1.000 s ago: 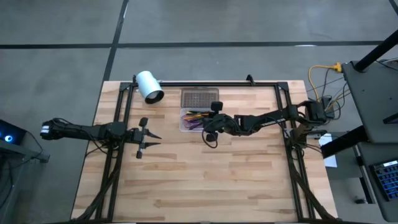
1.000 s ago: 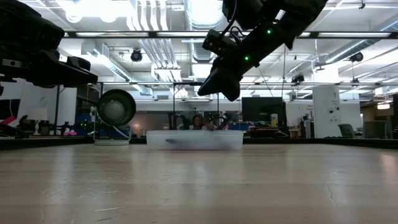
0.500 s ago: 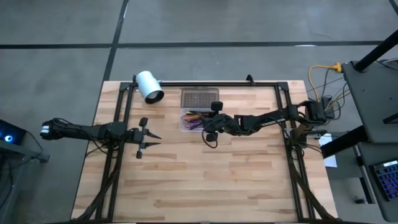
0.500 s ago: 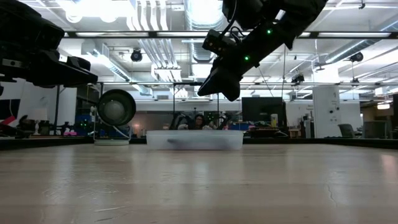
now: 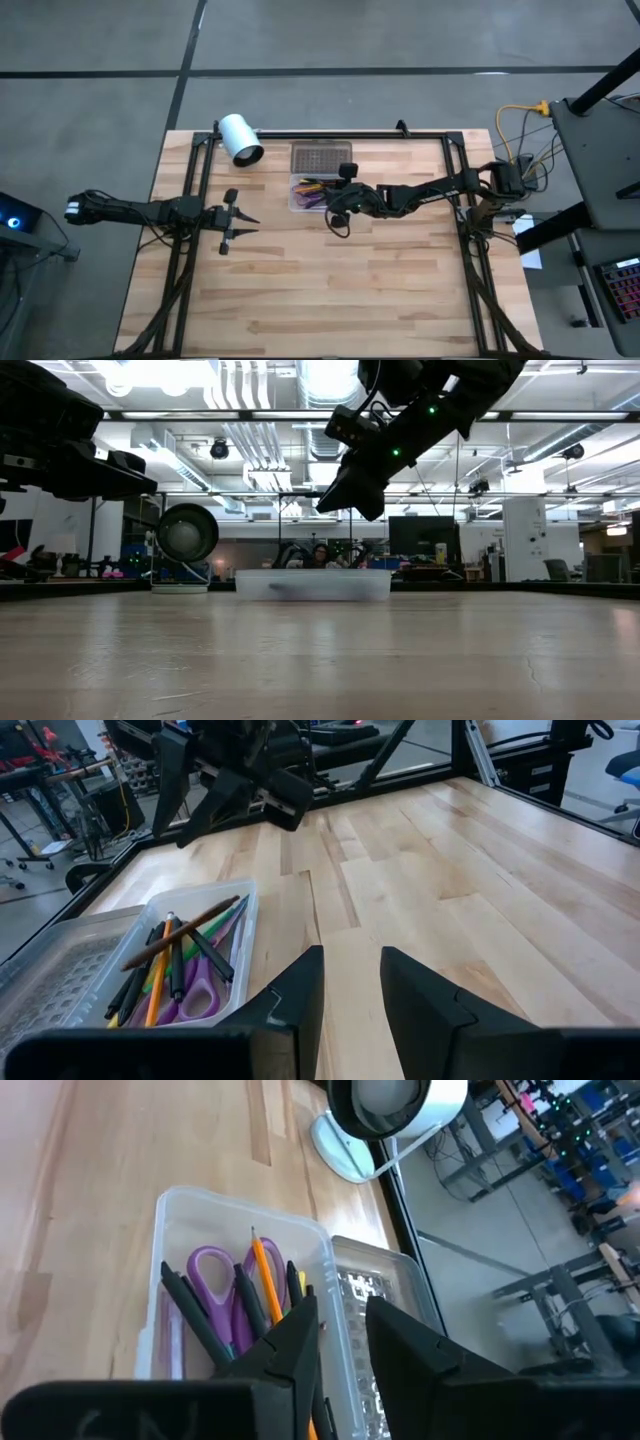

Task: Pick & place school supplies into a supply box
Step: Close the supply box

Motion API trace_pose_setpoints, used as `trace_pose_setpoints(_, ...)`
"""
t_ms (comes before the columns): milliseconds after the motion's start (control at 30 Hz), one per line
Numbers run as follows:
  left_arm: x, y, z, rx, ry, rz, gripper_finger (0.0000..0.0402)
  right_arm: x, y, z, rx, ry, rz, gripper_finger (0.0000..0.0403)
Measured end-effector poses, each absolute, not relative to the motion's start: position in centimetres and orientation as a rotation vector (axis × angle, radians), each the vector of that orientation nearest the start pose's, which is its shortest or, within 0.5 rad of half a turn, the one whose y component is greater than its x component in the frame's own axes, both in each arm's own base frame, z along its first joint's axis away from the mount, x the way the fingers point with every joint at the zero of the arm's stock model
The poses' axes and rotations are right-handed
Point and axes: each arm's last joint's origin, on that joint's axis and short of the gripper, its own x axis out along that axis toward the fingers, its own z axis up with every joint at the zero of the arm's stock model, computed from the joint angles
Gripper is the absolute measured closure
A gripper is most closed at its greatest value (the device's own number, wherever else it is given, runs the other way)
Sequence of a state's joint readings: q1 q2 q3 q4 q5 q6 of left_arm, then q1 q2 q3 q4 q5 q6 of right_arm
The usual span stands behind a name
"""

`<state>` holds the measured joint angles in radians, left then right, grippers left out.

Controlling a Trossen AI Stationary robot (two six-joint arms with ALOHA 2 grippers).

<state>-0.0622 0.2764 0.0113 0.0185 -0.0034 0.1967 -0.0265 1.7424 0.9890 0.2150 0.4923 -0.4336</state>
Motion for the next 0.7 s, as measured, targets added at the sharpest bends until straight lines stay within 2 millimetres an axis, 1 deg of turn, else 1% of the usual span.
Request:
trace_pose_setpoints(100, 11.2, -0.7, 14.6, 0.204, 0.24, -0.082, 0.0315, 36.4, -2.5, 19.2, -0.542, 0.638, -0.401, 0.0321)
trace_pose_setpoints(167, 11.2, -0.7, 14.6, 0.204, 0.24, -0.082, 0.0315, 36.4, -2.8, 19.2, -0.509, 0.634, -0.443, 0.0322)
trace_pose_setpoints(267, 11.2, -0.7, 14.6, 0.204, 0.24, -0.083, 0.0315, 36.3, -3.7, 19.2, -0.456, 0.629, -0.481, 0.0326)
trace_pose_setpoints(333, 11.2, -0.7, 14.6, 0.204, 0.24, -0.082, 0.0315, 36.2, -4.5, 19.2, -0.42, 0.624, -0.46, 0.033)
trace_pose_setpoints(500, 11.2, -0.7, 14.6, 0.204, 0.24, -0.083, 0.0315, 36.0, -7.3, 19.1, -0.276, 0.599, -0.373, 0.0335)
trace_pose_setpoints(700, 11.2, -0.7, 14.6, 0.204, 0.24, -0.082, 0.0315, 35.0, -11.1, 19.0, -0.146, 0.644, -0.379, 0.0328)
